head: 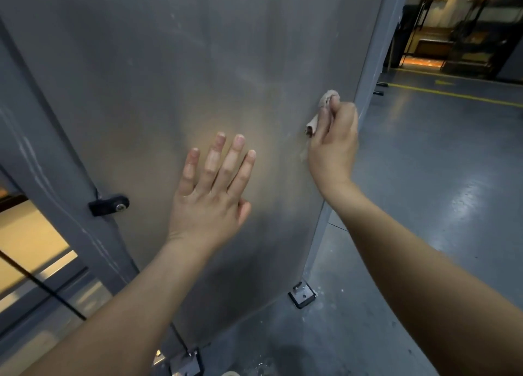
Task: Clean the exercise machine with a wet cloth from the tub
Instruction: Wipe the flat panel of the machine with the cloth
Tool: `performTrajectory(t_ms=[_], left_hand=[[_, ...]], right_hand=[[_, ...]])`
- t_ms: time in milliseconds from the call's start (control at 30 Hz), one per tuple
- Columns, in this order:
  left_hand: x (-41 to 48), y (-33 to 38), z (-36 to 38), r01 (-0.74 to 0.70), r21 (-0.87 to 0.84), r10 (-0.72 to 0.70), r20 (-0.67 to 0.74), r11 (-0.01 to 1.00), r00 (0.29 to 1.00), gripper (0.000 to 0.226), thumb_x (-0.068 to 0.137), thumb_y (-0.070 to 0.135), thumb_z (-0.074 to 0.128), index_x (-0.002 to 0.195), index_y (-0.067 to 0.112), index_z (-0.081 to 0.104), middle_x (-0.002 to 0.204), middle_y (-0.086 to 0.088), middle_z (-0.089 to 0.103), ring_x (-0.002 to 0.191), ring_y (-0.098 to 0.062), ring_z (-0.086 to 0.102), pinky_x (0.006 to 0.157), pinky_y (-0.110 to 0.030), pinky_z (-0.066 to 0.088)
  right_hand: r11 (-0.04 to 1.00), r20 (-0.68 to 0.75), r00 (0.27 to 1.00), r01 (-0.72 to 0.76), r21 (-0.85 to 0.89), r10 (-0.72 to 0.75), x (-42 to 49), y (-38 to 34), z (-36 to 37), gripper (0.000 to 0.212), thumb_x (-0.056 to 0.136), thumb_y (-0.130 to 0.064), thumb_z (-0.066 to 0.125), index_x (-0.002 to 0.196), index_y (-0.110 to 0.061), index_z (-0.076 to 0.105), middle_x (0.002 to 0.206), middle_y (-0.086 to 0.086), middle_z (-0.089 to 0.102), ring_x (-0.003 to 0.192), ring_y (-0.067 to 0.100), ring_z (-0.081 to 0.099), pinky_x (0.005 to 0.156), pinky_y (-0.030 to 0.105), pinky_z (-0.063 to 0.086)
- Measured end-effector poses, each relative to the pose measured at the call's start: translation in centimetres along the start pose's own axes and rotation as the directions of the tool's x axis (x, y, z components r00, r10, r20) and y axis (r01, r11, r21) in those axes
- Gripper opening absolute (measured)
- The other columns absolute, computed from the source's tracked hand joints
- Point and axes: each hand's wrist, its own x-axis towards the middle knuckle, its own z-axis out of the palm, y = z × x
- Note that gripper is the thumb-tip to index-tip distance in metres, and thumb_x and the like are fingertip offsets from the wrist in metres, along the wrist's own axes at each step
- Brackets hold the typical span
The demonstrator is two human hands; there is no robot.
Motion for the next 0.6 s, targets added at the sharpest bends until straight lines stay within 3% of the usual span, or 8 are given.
performTrajectory(t_ms=[67, 167, 267, 367, 433, 500, 567, 600], left_hand=[[0.0, 0.0, -1.1, 0.032, -0.065, -0.029, 0.050, 0.997, 0.998, 0.086, 0.080, 0.035, 0.058, 0.160, 0.018, 0.033, 0.171, -0.007, 0.014, 0.158, -0.029, 0.004, 0.128, -0.050, -0.002], [0.2, -0.4, -3.1, 0.072, -0.215, -0.068, 0.024, 0.974, 0.997, 0.079, 0.076, 0.033, 0.057, 0.151, 0.010, 0.049, 0.168, -0.013, 0.023, 0.157, -0.031, 0.014, 0.128, -0.049, 0.006], [0.6, -1.5, -4.8, 0.095, -0.250, -0.109, -0.046, 0.964, 0.993, 0.072, 0.077, 0.027, 0.052, 0.145, 0.006, 0.054, 0.166, -0.015, 0.028, 0.156, -0.033, 0.017, 0.128, -0.051, 0.008], [1.4, -3.1, -5.3, 0.155, -0.191, -0.172, -0.073, 0.969, 0.982, 0.078, 0.078, 0.027, 0.053, 0.152, 0.006, 0.045, 0.166, -0.016, 0.026, 0.156, -0.034, 0.015, 0.127, -0.052, 0.007], [1.8, -3.8, -4.9, 0.188, -0.136, -0.198, -0.059, 0.973, 0.979, 0.082, 0.080, 0.030, 0.052, 0.157, 0.005, 0.036, 0.167, -0.017, 0.023, 0.156, -0.034, 0.014, 0.128, -0.051, 0.006], [1.9, -4.0, -4.1, 0.183, -0.063, -0.188, -0.073, 0.981, 0.980, 0.079, 0.085, 0.030, 0.043, 0.158, 0.004, 0.032, 0.167, -0.018, 0.022, 0.156, -0.035, 0.016, 0.128, -0.050, 0.005], [1.9, -3.8, -3.4, 0.182, -0.008, -0.182, -0.096, 0.983, 0.979, 0.075, 0.089, 0.033, 0.034, 0.158, 0.003, 0.032, 0.166, -0.019, 0.023, 0.155, -0.036, 0.018, 0.128, -0.050, 0.004], [1.9, -3.8, -3.2, 0.182, 0.007, -0.180, -0.102, 0.983, 0.978, 0.075, 0.090, 0.034, 0.033, 0.158, 0.002, 0.032, 0.166, -0.019, 0.023, 0.154, -0.036, 0.018, 0.128, -0.050, 0.003]], right_hand=[[1.000, 0.051, 0.999, 0.017, 0.023, -0.018, -2.2, -0.4, 0.4, 0.035, 0.108, -0.024, 0.044, 0.127, 0.004, 0.051, 0.108, 0.016, 0.051, 0.082, 0.008, 0.039, 0.071, 0.029, 0.037], [0.943, 0.301, 0.902, 0.332, -0.027, -0.310, -6.3, 1.5, -0.1, 0.051, 0.105, -0.044, 0.046, 0.138, -0.007, 0.037, 0.110, 0.021, 0.049, 0.075, 0.028, 0.048, 0.056, 0.035, 0.043], [0.870, 0.375, 0.823, 0.487, -0.076, -0.427, -4.7, 2.9, -0.7, 0.036, 0.100, -0.035, 0.054, 0.128, -0.015, 0.042, 0.098, 0.018, 0.052, 0.068, 0.037, 0.054, 0.050, 0.038, 0.047], [0.952, 0.314, 0.915, 0.293, -0.086, -0.254, -2.1, 1.9, -1.3, 0.026, 0.102, -0.028, 0.055, 0.126, -0.029, 0.047, 0.107, 0.011, 0.061, 0.083, 0.034, 0.062, 0.068, 0.036, 0.046], [0.990, 0.148, 0.985, 0.100, -0.099, -0.084, -1.0, 1.2, -1.1, 0.033, 0.104, -0.029, 0.055, 0.135, -0.021, 0.051, 0.122, 0.009, 0.064, 0.098, 0.031, 0.063, 0.074, 0.030, 0.038], [0.996, -0.003, 0.997, -0.078, -0.037, 0.078, -1.1, 0.1, 0.1, 0.036, 0.105, -0.030, 0.052, 0.136, -0.013, 0.054, 0.128, 0.007, 0.064, 0.109, 0.028, 0.062, 0.080, 0.025, 0.039], [0.993, -0.067, 0.991, -0.119, -0.004, 0.118, -2.7, -1.5, 1.5, 0.040, 0.105, -0.035, 0.044, 0.133, -0.009, 0.058, 0.122, 0.009, 0.065, 0.104, 0.025, 0.062, 0.083, 0.033, 0.047], [0.998, -0.038, 0.998, -0.054, -0.031, 0.053, -4.1, -2.2, 2.0, 0.044, 0.105, -0.038, 0.039, 0.131, -0.008, 0.059, 0.116, 0.010, 0.065, 0.097, 0.027, 0.063, 0.077, 0.037, 0.051]])
